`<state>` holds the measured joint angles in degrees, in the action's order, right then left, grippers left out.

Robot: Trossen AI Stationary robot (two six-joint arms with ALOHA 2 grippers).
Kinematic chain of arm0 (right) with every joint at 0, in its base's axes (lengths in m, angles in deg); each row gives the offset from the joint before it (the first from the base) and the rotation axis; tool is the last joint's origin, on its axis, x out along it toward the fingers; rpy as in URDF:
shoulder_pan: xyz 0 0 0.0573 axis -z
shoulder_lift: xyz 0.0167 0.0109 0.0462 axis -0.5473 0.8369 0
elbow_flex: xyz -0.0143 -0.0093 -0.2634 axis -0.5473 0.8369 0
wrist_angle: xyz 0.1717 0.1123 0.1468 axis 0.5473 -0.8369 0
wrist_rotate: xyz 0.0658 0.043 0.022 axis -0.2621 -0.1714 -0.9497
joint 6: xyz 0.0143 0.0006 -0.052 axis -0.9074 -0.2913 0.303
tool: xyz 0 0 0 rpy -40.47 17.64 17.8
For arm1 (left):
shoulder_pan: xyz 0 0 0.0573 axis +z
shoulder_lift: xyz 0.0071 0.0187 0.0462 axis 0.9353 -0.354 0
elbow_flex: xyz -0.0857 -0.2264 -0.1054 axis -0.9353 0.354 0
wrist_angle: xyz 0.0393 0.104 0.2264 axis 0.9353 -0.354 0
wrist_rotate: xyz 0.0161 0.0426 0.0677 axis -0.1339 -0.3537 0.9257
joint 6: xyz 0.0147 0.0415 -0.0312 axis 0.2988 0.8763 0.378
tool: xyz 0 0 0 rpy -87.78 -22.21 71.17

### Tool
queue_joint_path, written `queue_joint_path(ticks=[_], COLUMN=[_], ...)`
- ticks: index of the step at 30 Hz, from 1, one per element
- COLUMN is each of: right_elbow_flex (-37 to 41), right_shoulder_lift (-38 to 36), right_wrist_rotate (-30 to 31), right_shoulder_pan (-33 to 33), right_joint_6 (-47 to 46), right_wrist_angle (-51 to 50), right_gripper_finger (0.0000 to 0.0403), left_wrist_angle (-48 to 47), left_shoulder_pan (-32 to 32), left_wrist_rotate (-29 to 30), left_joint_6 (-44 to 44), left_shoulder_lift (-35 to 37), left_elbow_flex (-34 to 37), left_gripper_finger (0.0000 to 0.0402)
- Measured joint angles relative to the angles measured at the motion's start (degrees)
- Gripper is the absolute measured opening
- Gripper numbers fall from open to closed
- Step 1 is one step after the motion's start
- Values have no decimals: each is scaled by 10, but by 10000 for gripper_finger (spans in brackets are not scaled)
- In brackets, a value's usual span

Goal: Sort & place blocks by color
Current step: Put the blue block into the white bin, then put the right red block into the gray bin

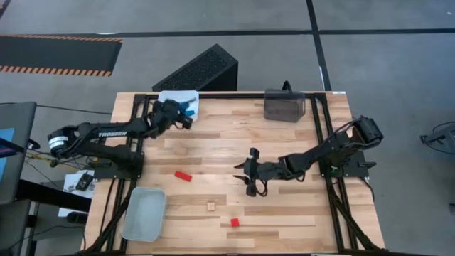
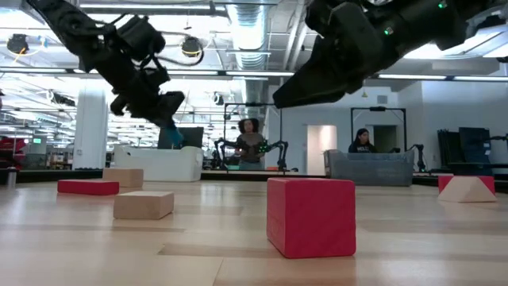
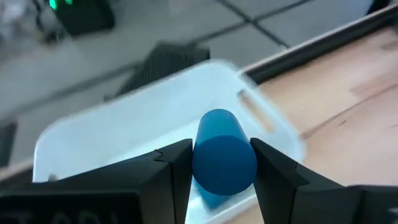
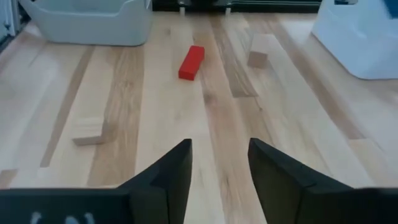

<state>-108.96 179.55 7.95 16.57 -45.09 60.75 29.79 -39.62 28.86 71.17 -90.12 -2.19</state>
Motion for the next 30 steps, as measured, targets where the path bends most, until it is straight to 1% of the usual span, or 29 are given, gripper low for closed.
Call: queue_joint_path(ticks=[4,7,10,16,20,23,27,30], right_elbow_flex=[0,0,0,0,0,0,0,0], right_shoulder_lift=[0,0,0,0,0,0,0,0], right_wrist_rotate=[2,2,1,-2,-5,-25,-42,-76], right_shoulder_pan=[-10,-7,-1,5,15,26,45,63], right_joint_6=[5,16,17,33,63,83,84,84], right_wrist_angle=[-3,-1,4,24,41,56,71,82], right_gripper_finger=[164,154,146,136,135,138,145,146], left_wrist_angle=[-33,-46,-45,-45,-56,-66,-75,-77], left_shoulder_pan=[75,109,123,125,122,119,117,117], left_wrist_rotate=[-93,-119,-123,-121,-116,-106,-105,-105], left_joint_6=[-20,-37,-49,-49,-49,-49,-49,-49], left_shoulder_lift=[0,0,0,0,0,0,0,0], left_elbow_flex=[0,0,0,0,0,0,0,0], left_gripper_finger=[121,122,123,125,142,161,178,184])
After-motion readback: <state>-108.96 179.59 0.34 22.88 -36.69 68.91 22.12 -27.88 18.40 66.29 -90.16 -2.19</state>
